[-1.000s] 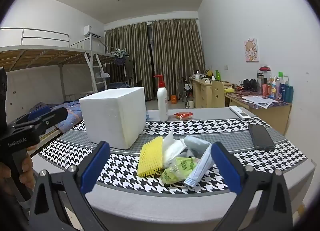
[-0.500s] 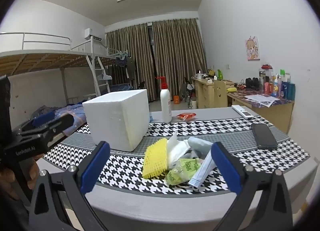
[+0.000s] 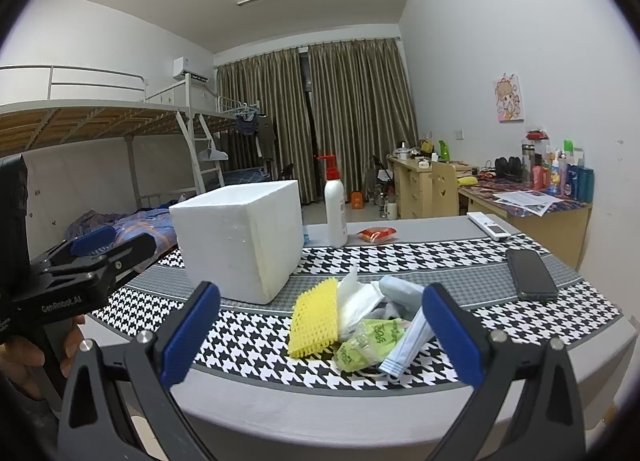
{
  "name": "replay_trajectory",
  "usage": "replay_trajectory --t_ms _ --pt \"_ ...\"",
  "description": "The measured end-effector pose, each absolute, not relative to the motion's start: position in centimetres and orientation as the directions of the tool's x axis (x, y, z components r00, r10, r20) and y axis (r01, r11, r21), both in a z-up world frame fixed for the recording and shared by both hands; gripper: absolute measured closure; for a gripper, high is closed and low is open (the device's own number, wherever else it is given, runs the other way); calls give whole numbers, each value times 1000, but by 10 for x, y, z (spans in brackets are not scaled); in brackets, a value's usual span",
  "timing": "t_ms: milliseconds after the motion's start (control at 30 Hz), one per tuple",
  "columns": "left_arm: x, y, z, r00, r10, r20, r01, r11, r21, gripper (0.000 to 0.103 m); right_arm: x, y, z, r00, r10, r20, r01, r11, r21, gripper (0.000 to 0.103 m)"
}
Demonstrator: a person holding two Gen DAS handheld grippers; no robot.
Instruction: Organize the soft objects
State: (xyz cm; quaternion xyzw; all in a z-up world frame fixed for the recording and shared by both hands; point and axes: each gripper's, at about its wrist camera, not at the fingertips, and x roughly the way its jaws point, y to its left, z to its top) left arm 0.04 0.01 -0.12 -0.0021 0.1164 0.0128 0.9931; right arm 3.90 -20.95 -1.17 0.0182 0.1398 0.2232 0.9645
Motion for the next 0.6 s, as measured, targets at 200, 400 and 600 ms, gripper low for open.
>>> replay_trajectory --t_ms 200,400,600 --pt "5 -1 -3 970 26 -243 -26 1000 5 1 38 -209 -10 862 436 -258 -429 899 86 1" --pt "4 0 -2 970 25 -242 -26 1000 3 1 41 -210 -9 859 439 -264 -429 898 100 1" --pt "9 -3 -5 964 19 -265 -16 1000 15 1 41 -207 -9 857 445 -260 -436 895 94 1"
